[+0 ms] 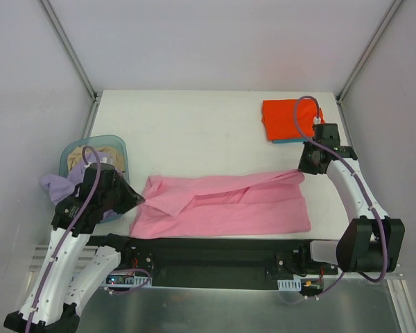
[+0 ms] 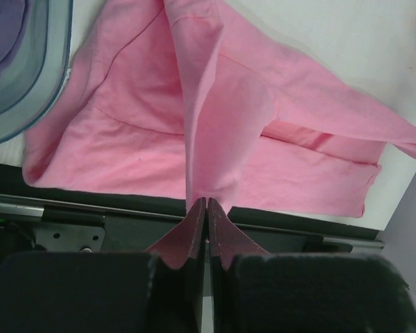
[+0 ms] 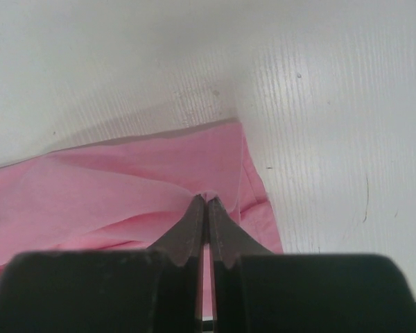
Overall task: Fold and stack the t-shirts
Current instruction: Fold the tshirt
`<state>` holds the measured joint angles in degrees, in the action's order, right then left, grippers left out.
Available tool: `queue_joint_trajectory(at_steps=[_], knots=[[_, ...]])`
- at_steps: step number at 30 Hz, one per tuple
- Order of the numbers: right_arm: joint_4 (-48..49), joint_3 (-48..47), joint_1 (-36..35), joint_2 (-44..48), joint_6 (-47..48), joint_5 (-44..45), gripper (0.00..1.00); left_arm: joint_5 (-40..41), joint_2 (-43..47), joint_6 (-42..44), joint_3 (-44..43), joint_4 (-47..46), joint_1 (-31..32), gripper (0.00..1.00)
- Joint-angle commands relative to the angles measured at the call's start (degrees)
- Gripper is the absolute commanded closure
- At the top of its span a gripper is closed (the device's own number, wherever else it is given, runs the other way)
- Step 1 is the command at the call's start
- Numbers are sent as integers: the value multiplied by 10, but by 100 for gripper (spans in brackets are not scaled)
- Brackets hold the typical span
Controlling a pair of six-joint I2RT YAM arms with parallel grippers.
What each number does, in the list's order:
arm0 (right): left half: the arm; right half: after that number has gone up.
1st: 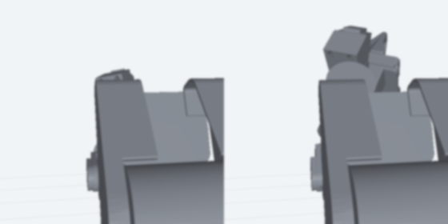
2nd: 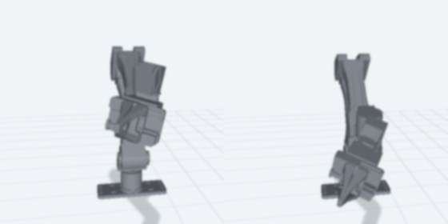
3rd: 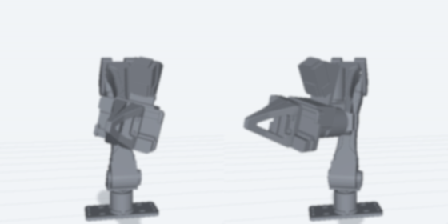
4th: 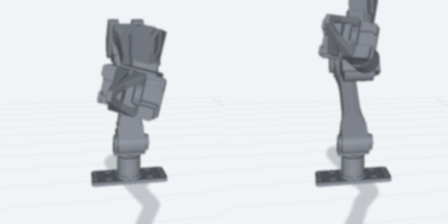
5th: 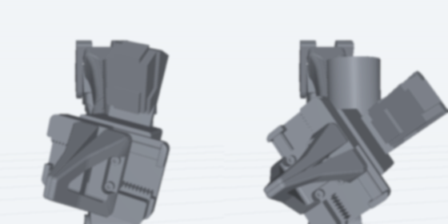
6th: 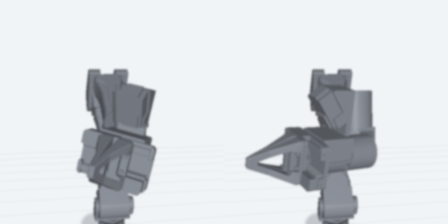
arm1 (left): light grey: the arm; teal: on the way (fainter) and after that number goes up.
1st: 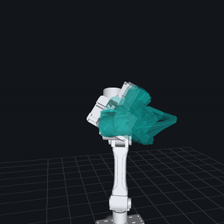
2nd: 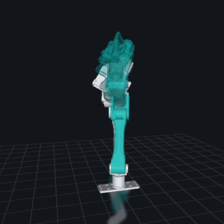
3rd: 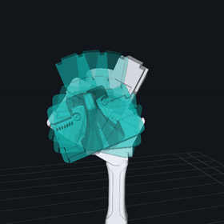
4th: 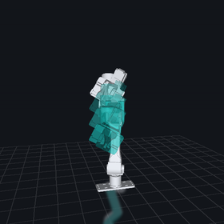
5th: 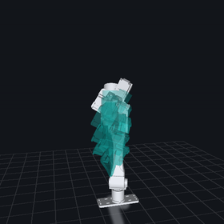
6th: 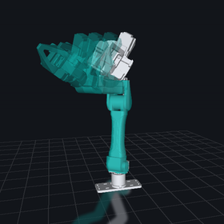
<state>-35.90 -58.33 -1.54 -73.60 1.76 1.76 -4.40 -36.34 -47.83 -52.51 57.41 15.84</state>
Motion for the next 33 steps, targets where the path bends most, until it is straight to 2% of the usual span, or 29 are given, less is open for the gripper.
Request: queue_joint_trajectory(at_steps=[1,6,9,15,17,18,19,24,25,29,33], knots=[[-9,-1,1,8,3,16,99,-19,35,-23,29,59,7,100],[-20,9,2,4,-9,25,95,-53,44,-52,117,60,7,100],[-38,15,0,3,-13,54,90,-45,50,-67,139,76,7,100],[-64,55,-2,30,-43,75,77,-19,50,-71,143,82,7,100],[-72,60,-4,40,-44,79,64,-15,45,-73,139,78,7,100],[-80,59,-4,44,-42,71,59,-16,43,-69,137,68,7,100],[-80,59,-6,49,-37,60,48,-17,40,-67,133,62,7,100],[-28,61,-49,108,-22,-103,35,-29,21,-54,118,6,7,100],[-22,59,-58,112,-22,-117,31,-34,15,-53,117,-34,7,100],[3,47,-132,117,-21,-152,29,-61,-38,-41,113,-159,6,100],[39,43,-213,102,-28,-178,28,-6,-154,-13,63,-212,7,100]])
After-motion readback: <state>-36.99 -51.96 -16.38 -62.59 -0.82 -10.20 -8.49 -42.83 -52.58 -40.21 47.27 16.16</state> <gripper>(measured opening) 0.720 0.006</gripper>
